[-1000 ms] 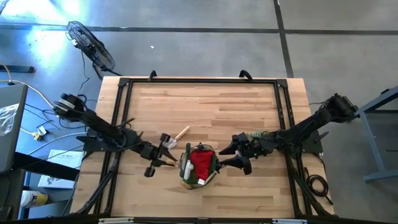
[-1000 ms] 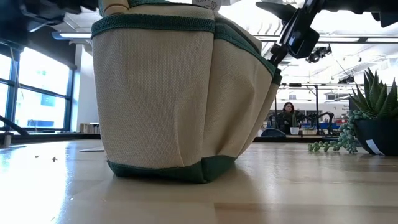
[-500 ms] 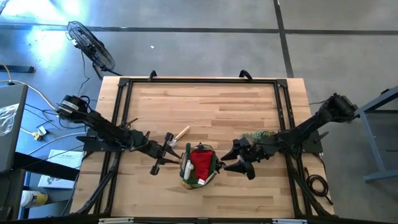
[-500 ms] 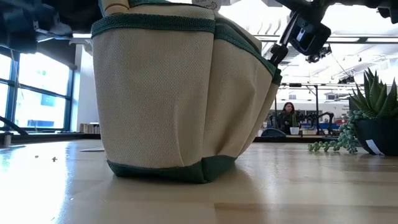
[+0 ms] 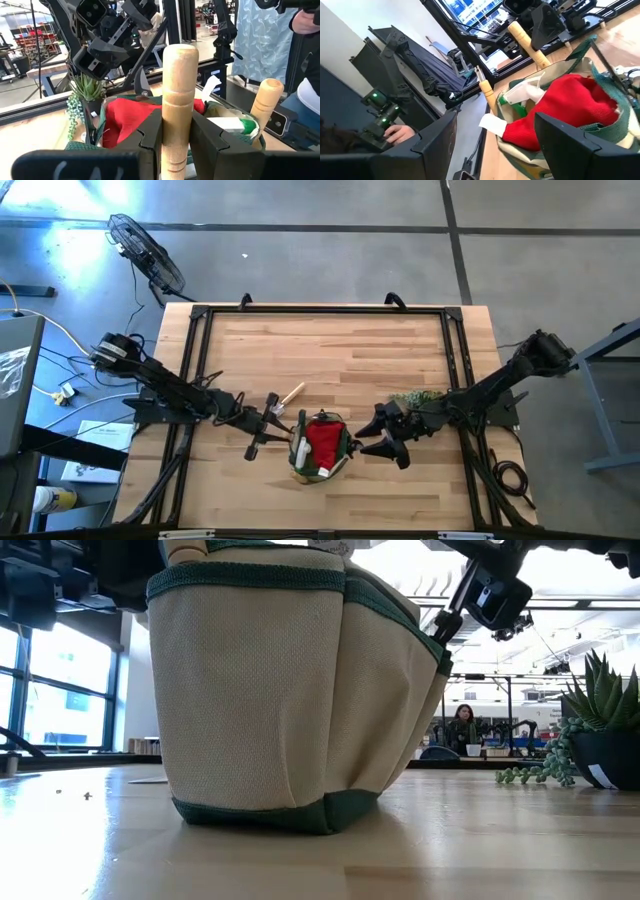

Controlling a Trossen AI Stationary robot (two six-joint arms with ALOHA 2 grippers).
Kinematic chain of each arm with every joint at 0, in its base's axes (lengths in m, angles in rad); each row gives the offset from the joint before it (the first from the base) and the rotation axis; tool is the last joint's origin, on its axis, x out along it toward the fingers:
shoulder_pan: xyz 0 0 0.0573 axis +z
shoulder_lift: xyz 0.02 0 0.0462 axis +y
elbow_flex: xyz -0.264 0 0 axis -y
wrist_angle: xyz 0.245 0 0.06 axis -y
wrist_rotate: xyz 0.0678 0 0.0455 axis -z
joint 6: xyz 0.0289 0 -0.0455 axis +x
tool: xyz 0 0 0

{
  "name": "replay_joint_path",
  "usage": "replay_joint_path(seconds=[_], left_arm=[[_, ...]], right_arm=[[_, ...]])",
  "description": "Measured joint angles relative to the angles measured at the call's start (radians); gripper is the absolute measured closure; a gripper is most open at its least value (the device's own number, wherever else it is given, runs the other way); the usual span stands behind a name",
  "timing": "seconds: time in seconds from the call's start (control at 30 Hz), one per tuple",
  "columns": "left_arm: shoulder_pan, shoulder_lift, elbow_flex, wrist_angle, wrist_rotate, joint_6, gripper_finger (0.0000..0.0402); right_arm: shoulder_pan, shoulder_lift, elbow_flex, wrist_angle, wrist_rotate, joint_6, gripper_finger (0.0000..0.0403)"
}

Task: Pick & Place Garden tools in Gardening bag
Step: Put the top brown trowel into the gardening bag

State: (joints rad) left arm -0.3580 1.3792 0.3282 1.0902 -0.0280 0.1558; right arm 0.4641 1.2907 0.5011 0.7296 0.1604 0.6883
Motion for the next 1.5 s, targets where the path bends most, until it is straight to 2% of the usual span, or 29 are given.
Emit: replay_joint_path(seconds=[0.5,0.6,0.77,1.13,1.37,1.5], left_arm=[[0.0,0.003,0.0,0.015,0.023,-0.024,0.0339],[0.0,0.03,-0.001,0.03,0.022,-0.03,0.0339],[0.001,0.105,0.0,0.145,0.021,-0.033,0.0339],[0.079,0.242,0.0,0.251,0.077,-0.132,0.0339],[0.084,0.248,0.0,0.242,0.143,-0.138,0.0339],[0.083,0.247,0.001,0.22,0.124,-0.164,0.0339]], right_arm=[[0.0,0.0,0.0,0.0,0.02,-0.009,0.0147],[0.0,0.0,0.0,-0.001,0.02,-0.01,0.0147],[0.0,0.0,0.0,-0.005,0.02,-0.012,0.0147],[0.001,0.0,0.0,-0.009,0.019,-0.009,0.0147],[0.001,0.0,0.0,-0.021,0.019,-0.009,0.0147],[0.001,0.0,0.0,-0.023,0.019,-0.01,0.0147]])
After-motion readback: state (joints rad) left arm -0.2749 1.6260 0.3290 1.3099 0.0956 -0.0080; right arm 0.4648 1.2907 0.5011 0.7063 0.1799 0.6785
